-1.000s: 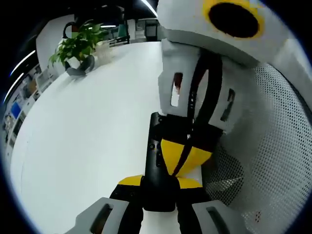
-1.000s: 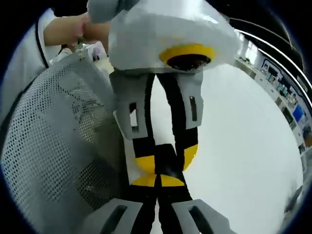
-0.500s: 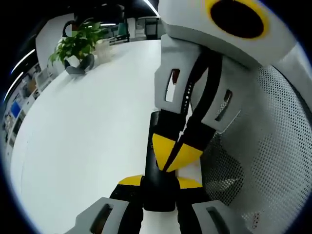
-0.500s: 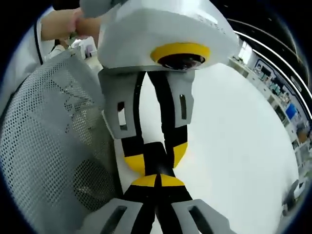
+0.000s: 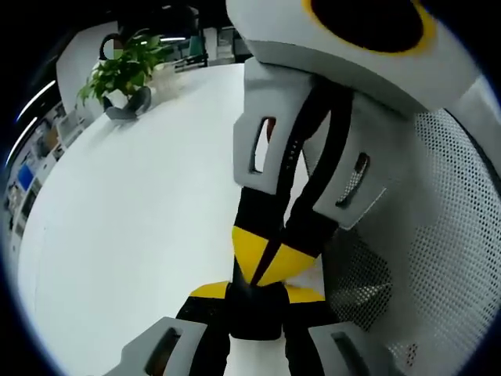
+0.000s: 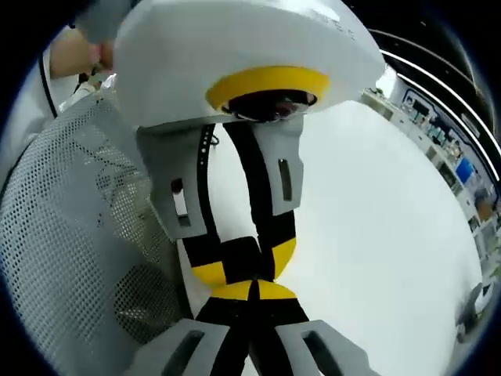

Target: Press the specified remote control buttons in sequence, fully releasing each button before pressing the next.

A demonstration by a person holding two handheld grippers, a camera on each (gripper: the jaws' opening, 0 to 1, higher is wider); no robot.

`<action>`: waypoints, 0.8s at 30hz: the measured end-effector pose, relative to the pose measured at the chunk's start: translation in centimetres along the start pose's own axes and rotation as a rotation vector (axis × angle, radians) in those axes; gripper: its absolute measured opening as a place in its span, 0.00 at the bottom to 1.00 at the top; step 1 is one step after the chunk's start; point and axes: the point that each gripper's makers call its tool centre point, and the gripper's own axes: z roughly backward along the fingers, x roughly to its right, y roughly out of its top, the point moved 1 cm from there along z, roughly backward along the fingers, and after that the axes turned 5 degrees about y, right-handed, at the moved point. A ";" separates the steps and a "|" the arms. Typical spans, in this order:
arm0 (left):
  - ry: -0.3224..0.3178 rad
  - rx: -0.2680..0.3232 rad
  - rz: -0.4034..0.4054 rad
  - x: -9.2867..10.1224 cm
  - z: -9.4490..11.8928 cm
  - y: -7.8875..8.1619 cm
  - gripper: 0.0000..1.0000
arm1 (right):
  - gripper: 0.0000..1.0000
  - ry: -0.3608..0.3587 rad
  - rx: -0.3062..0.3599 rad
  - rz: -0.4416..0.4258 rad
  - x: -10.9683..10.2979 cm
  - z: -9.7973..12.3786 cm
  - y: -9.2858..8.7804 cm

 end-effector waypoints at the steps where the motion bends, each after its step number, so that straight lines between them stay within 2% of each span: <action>1: 0.000 0.000 0.000 0.0 0.0 0.0 0.24 | 0.00 -0.003 0.002 -0.003 0.0 0.0 0.0; 4: -0.001 -0.002 -0.005 0.0 0.0 0.0 0.24 | 0.00 0.000 0.017 -0.032 0.2 0.2 -0.1; 9: 0.000 -0.014 -0.007 0.1 0.0 0.0 0.24 | 0.00 0.003 0.023 -0.010 -0.2 0.2 -0.1; 16: 0.004 -0.005 0.004 0.1 0.1 0.0 0.24 | 0.00 0.031 0.035 -0.028 -1.0 0.4 -0.5; 19: 0.005 -0.001 0.004 0.1 0.2 0.0 0.24 | 0.00 0.029 0.029 -0.009 -1.0 0.4 -0.4; 24: 0.005 -0.004 0.002 0.1 0.2 0.1 0.24 | 0.00 0.009 0.031 -0.041 0.0 0.8 -0.8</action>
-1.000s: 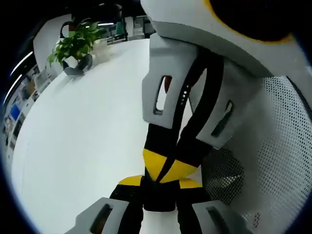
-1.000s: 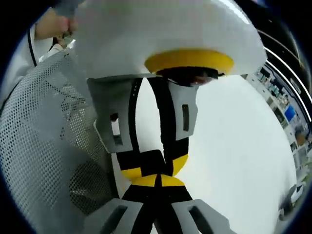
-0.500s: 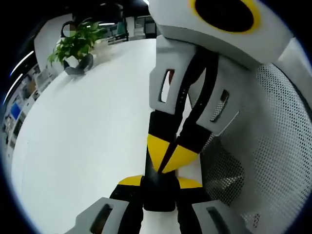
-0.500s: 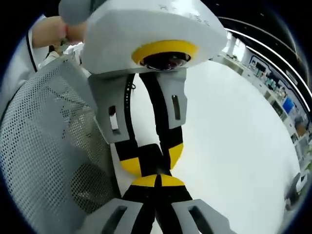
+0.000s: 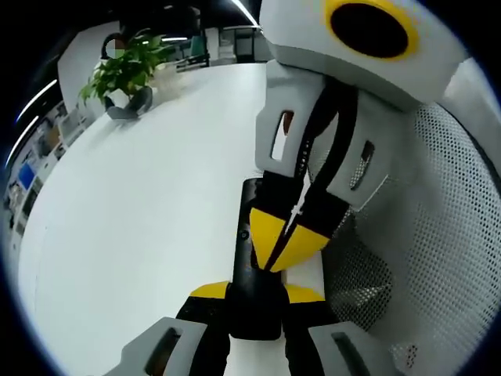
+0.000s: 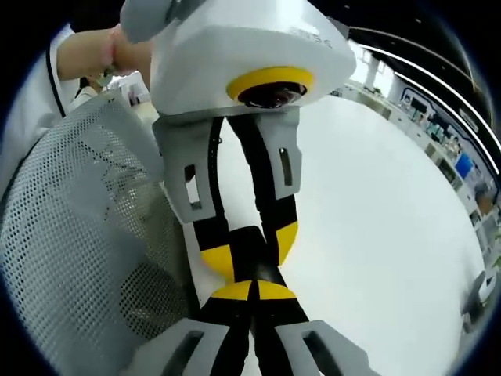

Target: Press the specified remote control buttons in sequence, fully releasing each button before pressing the next.

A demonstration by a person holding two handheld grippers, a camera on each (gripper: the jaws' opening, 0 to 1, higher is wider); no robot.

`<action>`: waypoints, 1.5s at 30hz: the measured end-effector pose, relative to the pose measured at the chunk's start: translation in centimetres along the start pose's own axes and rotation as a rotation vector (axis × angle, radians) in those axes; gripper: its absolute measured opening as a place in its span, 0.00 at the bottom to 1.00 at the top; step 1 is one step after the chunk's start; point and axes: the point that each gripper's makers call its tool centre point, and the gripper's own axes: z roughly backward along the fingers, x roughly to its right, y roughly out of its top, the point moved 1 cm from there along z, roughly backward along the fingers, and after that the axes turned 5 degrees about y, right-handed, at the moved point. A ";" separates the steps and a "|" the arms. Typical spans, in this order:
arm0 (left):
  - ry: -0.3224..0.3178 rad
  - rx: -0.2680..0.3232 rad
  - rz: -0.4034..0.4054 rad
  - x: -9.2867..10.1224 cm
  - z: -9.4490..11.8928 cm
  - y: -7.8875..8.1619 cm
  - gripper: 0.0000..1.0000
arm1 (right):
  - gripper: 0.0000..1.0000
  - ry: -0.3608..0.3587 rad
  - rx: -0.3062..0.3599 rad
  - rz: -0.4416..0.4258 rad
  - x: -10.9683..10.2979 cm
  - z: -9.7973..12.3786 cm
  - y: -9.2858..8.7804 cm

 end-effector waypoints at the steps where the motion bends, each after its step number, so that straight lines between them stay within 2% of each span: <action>1: 0.000 0.000 0.000 0.0 0.0 0.0 0.24 | 0.00 0.012 0.024 -0.054 -0.2 -0.1 0.1; 6: -0.003 0.003 0.000 -0.1 -0.1 0.0 0.24 | 0.00 -0.004 -0.001 -0.002 -0.2 0.0 0.1; 13: -0.005 0.012 0.008 -0.2 -0.1 -0.1 0.24 | 0.00 -0.015 -0.001 -0.018 0.3 0.1 -0.1; 18: -0.007 0.020 0.009 -0.2 -0.1 -0.1 0.24 | 0.00 -0.009 -0.028 0.013 0.3 -0.1 -0.1; 22: 0.005 0.018 0.009 -0.1 -0.2 0.0 0.24 | 0.00 -0.002 -0.038 -0.041 0.5 -0.2 -0.1; 24: 0.004 0.026 0.010 -0.1 -0.2 -0.1 0.24 | 0.00 -0.009 -0.045 -0.013 0.4 -0.2 -0.1; 31: 0.000 0.024 0.010 -0.2 -0.3 0.0 0.24 | 0.00 0.020 -0.035 -0.066 0.8 -0.1 0.0; 35: -0.003 0.012 -0.004 -0.2 -0.3 0.0 0.24 | 0.00 0.006 -0.055 -0.047 0.6 -0.4 0.1; 39: -0.007 0.007 -0.012 -0.3 -0.3 0.0 0.24 | 0.00 -0.009 -0.033 -0.053 0.7 -0.3 0.1; 43: -0.007 0.009 -0.012 -0.3 -0.3 0.0 0.24 | 0.00 -0.014 -0.034 -0.019 0.8 -0.5 0.4; 44: -0.008 0.010 -0.011 -0.3 -0.3 0.0 0.24 | 0.00 -0.025 -0.004 0.002 1.0 -0.9 0.9; 45: -0.009 0.011 -0.010 -0.4 -0.2 0.0 0.24 | 0.00 -0.029 -0.018 -0.017 1.1 -0.9 0.8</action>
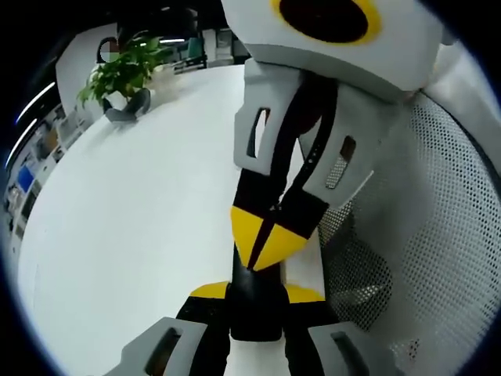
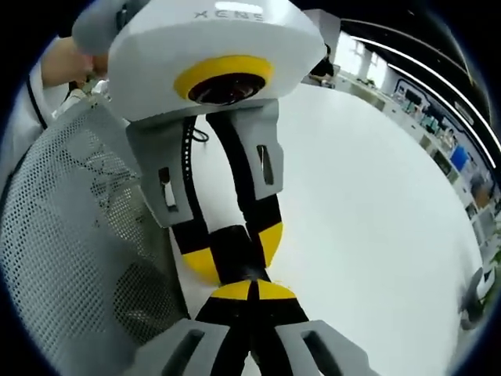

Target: Press the specified remote control buttons in sequence, fully releasing each button before pressing the next.

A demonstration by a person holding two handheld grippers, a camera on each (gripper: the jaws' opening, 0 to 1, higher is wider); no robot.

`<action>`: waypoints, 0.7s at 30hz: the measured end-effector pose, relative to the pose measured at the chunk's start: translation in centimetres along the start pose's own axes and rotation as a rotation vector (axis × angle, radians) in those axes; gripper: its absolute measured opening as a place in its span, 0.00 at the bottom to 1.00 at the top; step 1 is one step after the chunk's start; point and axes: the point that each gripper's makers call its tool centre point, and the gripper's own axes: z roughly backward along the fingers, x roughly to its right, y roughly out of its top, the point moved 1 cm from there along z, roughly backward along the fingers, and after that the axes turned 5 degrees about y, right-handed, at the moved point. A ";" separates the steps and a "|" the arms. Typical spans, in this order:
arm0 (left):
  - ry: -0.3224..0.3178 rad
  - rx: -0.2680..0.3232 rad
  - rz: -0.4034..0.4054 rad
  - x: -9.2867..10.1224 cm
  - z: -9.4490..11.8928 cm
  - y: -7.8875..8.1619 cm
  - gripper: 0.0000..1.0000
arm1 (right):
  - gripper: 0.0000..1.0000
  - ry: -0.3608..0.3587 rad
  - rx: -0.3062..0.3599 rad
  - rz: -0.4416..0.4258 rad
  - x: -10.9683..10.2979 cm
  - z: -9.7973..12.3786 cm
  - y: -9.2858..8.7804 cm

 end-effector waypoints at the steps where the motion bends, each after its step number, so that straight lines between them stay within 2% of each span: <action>1: 0.000 0.001 0.002 0.0 0.0 0.0 0.24 | 0.00 -0.001 -0.003 0.003 0.0 0.0 0.0; 4: 0.004 0.004 0.011 0.0 0.0 0.0 0.24 | 0.00 0.001 0.030 -0.004 0.1 0.2 -0.2; 8: 0.006 -0.001 0.011 0.0 0.0 0.0 0.24 | 0.00 0.020 0.036 -0.019 0.0 0.5 -0.3; 10: 0.006 -0.002 0.011 0.0 0.1 0.0 0.24 | 0.00 0.033 0.051 -0.052 -0.2 0.8 -0.5; 11: 0.005 0.001 0.011 0.0 0.1 0.0 0.24 | 0.00 0.054 0.048 -0.080 -0.4 1.2 -0.9; 14: 0.006 0.008 0.015 0.0 0.1 0.0 0.24 | 0.00 0.042 0.025 -0.121 0.1 2.3 -2.5; 16: 0.006 0.011 0.015 0.0 0.1 0.0 0.24 | 0.00 0.052 0.036 -0.186 0.0 3.0 -3.3; 17: 0.006 0.011 0.015 0.1 0.1 0.0 0.24 | 0.00 0.065 0.045 -0.182 0.1 3.2 -3.5; 19: 0.006 0.013 0.014 0.1 0.1 0.0 0.24 | 0.11 0.077 0.061 -0.231 0.1 3.8 -4.0; 21: 0.003 0.015 0.019 0.0 0.1 0.0 0.24 | 0.16 0.074 0.065 -0.228 0.4 4.4 -4.3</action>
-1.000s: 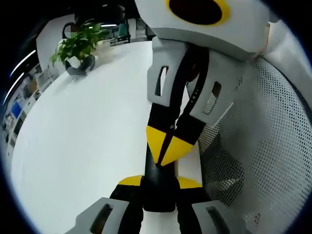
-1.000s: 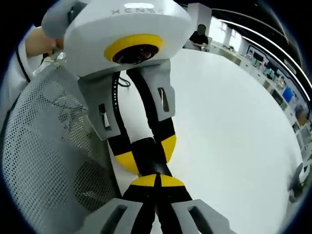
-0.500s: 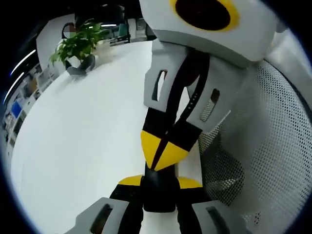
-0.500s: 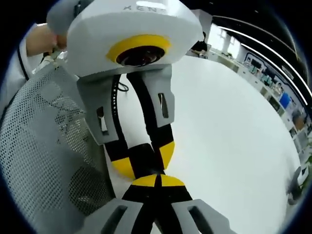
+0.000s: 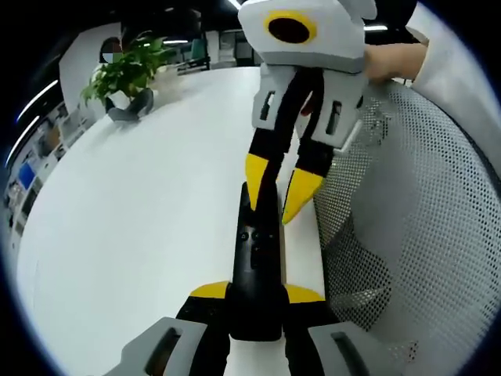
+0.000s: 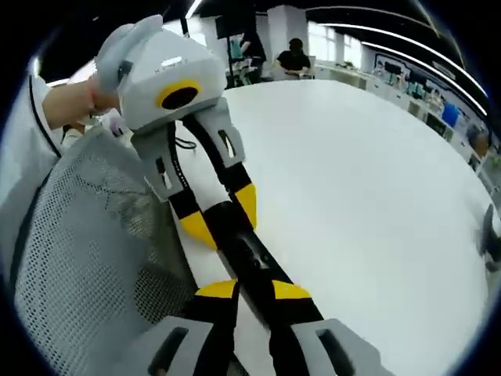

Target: Press the specified remote control buttons in sequence, fully releasing each button before pressing the next.

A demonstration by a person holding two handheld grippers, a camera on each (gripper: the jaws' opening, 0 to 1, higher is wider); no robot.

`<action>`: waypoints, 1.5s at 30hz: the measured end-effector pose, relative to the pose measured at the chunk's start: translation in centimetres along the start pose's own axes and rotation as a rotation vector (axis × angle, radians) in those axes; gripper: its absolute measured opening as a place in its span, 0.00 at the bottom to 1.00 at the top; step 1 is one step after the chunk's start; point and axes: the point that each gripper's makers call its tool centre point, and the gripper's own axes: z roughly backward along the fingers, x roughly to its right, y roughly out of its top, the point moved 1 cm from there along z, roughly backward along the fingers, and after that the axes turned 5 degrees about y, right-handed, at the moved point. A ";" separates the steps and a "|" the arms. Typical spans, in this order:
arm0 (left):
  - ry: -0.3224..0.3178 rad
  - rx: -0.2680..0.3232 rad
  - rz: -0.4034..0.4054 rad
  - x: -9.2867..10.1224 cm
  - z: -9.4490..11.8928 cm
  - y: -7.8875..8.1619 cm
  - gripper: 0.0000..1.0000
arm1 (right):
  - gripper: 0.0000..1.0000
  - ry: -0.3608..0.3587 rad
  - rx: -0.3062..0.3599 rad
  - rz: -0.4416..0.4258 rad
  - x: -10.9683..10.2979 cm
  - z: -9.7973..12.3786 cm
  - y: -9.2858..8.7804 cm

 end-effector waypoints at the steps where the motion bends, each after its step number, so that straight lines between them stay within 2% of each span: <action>1: -0.001 0.001 0.004 0.1 0.0 0.0 0.24 | 0.16 -0.008 -0.005 0.001 0.3 0.4 -0.2; 2: 0.000 0.003 0.004 0.1 0.0 0.0 0.24 | 0.16 -0.019 -0.015 0.015 0.7 0.7 -0.5; 5: 0.001 0.014 0.000 0.2 0.1 0.0 0.24 | 0.29 -0.014 -0.024 0.058 1.0 0.9 -0.9; 8: -0.002 -0.001 -0.010 0.2 0.0 0.0 0.24 | 0.30 0.002 -0.028 0.110 1.2 0.6 -0.9; 12: -0.011 -0.005 -0.009 0.1 0.0 0.0 0.24 | 0.38 0.035 -0.017 0.147 1.1 -0.2 -0.4; 16: 0.000 -0.002 -0.021 0.2 0.0 0.0 0.24 | 0.37 0.051 -0.044 0.178 1.3 -0.7 -0.7; 20: 0.008 0.010 -0.014 0.1 0.0 0.0 0.25 | 0.37 0.081 -0.041 0.189 1.7 -0.5 -1.0; 22: -0.010 0.013 0.058 0.5 0.0 0.2 0.30 | 0.38 0.085 -0.040 0.194 1.9 -0.2 -1.1; 23: -0.017 0.000 0.116 0.6 0.2 0.2 0.36 | 0.38 0.086 -0.036 0.195 2.0 0.0 -1.1; 24: -0.026 -0.014 0.142 0.8 0.3 0.0 0.41 | 0.38 0.090 -0.024 0.190 2.0 0.3 -1.1; 25: -0.006 -0.009 0.130 0.5 0.6 0.1 0.45 | 0.38 0.090 -0.015 0.183 2.1 0.4 -1.1; 27: 0.032 0.025 0.132 0.1 1.1 0.4 0.48 | 0.39 0.090 -0.012 0.174 2.1 0.4 -1.3; 30: 0.071 0.112 0.218 -0.3 2.4 1.5 0.53 | 0.39 0.093 -0.026 0.184 1.9 0.2 -1.6; 36: 0.155 0.189 0.251 -0.6 4.7 2.0 0.70 | 0.41 0.114 -0.037 0.223 1.3 -0.6 -1.2; 39: 0.198 0.260 0.305 -0.9 5.9 2.5 0.81 | 0.41 0.124 -0.041 0.235 1.1 -0.9 -0.9; 42: 0.259 0.355 0.361 -1.6 7.6 3.2 0.92 | 0.41 0.135 -0.046 0.256 0.8 -1.2 -0.7; 45: 0.291 0.405 0.414 -1.9 8.8 3.2 1.00 | 0.39 0.144 -0.052 0.275 0.6 -1.4 -0.5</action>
